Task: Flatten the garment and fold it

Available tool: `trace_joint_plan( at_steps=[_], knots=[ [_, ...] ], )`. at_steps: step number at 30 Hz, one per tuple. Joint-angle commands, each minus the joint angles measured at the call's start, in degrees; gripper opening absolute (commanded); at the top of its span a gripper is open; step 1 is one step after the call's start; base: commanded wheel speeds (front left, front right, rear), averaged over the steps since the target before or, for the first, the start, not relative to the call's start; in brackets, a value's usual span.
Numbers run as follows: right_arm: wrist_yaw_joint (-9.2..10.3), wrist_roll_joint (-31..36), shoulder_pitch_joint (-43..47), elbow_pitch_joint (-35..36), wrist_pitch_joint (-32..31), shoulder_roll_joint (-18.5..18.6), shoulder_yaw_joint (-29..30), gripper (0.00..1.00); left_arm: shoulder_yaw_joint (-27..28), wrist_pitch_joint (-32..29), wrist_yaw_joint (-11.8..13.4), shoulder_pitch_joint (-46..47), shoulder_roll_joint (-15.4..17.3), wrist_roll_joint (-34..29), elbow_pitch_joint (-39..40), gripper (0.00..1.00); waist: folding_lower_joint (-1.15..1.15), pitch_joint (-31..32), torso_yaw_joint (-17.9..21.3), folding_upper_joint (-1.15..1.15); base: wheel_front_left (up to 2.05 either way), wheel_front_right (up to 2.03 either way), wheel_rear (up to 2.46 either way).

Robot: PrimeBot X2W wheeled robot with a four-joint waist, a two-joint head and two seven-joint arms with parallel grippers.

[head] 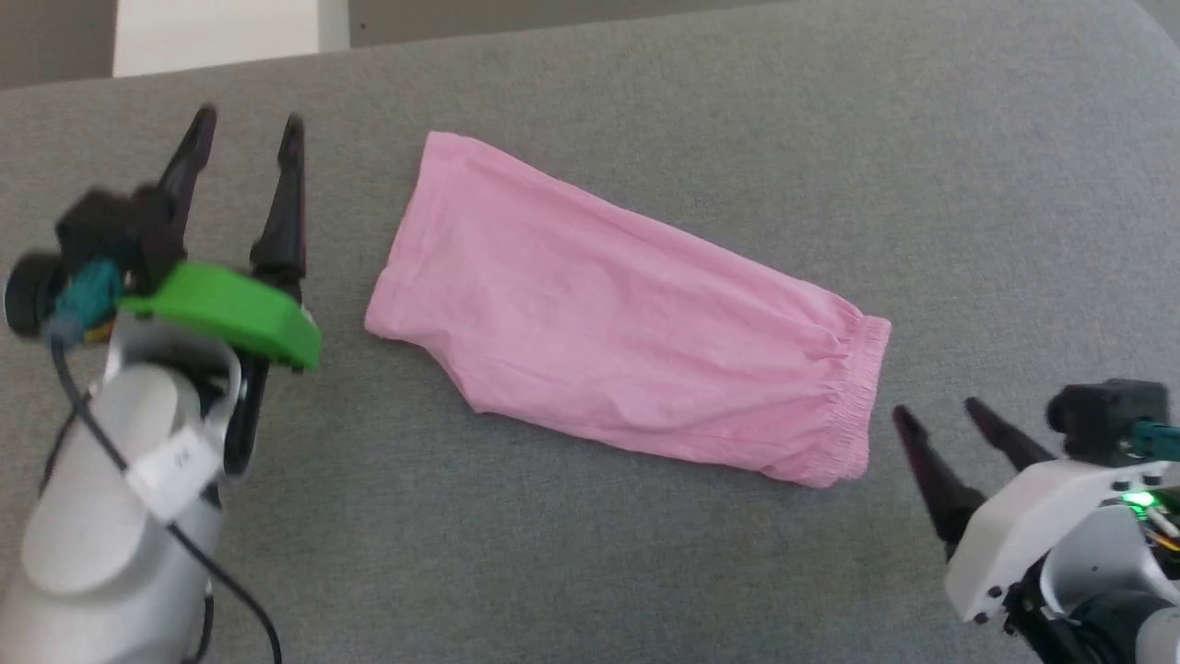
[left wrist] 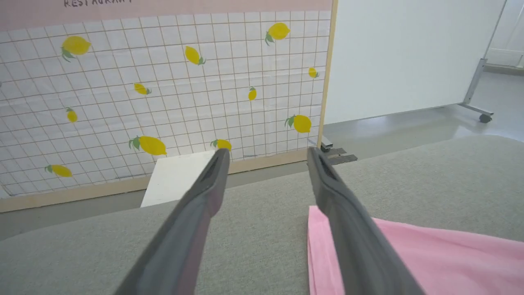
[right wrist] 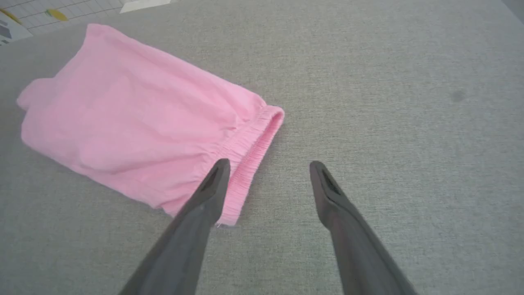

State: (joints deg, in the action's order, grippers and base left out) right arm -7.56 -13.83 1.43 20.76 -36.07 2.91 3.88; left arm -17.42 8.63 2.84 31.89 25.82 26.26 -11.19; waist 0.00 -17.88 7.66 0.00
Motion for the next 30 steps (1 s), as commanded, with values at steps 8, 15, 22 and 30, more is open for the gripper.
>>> trace_joint_plan(
  at_steps=[8, 15, 22, 30],
  knots=[
    [0.08, 2.2, -4.7, -8.9, -6.2, 0.0, -0.1, 1.0, 2.1, 1.4, 5.0, -14.2, -0.3, 2.3, 9.3, 1.0, 0.0, 2.4, -4.8, 0.0, 0.0, 0.0, 0.0],
    [0.08, 3.3, -8.3, -19.9, -7.0, 0.0, 0.0, 1.0, 1.9, 0.8, 6.1, -16.7, -0.7, 3.0, 12.1, 1.0, 0.0, 1.8, -8.0, 0.0, 0.0, 0.0, 0.0],
    [0.08, 4.0, -11.3, -29.1, -5.2, 0.0, -2.0, 1.0, 1.6, 0.3, 6.0, -17.1, -0.4, 3.5, 12.1, 1.0, 0.0, 1.9, -9.2, 0.0, 0.0, 0.0, 0.0],
    [0.08, 2.4, -12.4, -32.9, -5.4, 0.0, -2.7, 0.0, 0.1, -1.5, 5.4, -18.0, -0.9, 4.6, 11.4, 1.0, 0.0, 2.9, -9.0, 0.0, 0.0, 0.0, 0.0]
  ],
)
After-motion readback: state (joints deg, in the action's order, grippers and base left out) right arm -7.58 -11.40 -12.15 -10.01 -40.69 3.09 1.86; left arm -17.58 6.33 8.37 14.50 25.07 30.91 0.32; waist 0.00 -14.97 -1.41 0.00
